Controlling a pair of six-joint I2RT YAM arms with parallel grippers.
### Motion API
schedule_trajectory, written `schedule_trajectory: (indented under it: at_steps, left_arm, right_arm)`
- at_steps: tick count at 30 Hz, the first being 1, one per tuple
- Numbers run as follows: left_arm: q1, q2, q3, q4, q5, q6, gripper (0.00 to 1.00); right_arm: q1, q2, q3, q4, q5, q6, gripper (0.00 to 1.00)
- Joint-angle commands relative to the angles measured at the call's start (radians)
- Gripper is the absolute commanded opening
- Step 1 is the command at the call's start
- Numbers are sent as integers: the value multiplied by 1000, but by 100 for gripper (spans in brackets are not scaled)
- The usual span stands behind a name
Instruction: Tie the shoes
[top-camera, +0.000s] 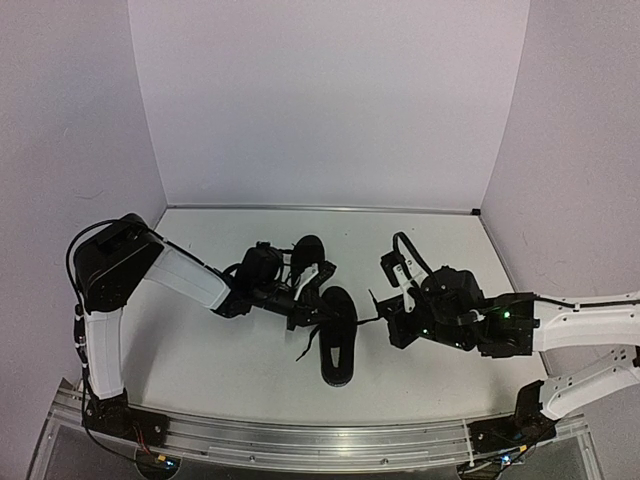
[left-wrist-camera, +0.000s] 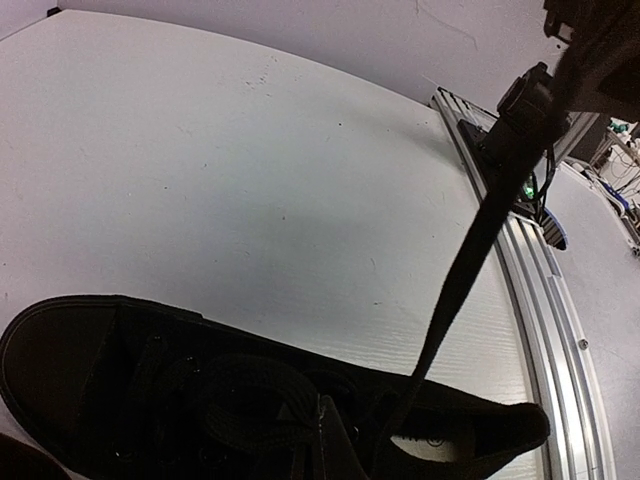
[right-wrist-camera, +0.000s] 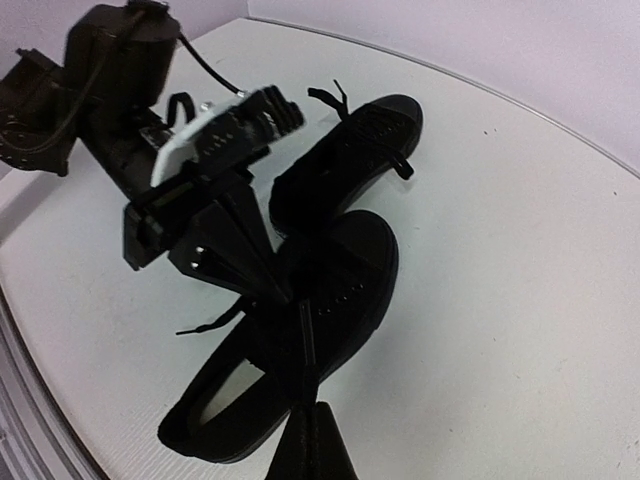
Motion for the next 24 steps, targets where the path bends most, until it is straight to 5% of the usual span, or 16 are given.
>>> schedule_trajectory:
  at_steps: [1, 24]
  left_arm:
    - [-1, -87, -32, 73, -29, -8, 0]
    - [-12, -85, -185, 395, -125, -128, 0]
  right_arm:
    - [-37, -7, -39, 12, 0, 101, 0]
    - [-118, 54, -13, -298, 67, 408, 0]
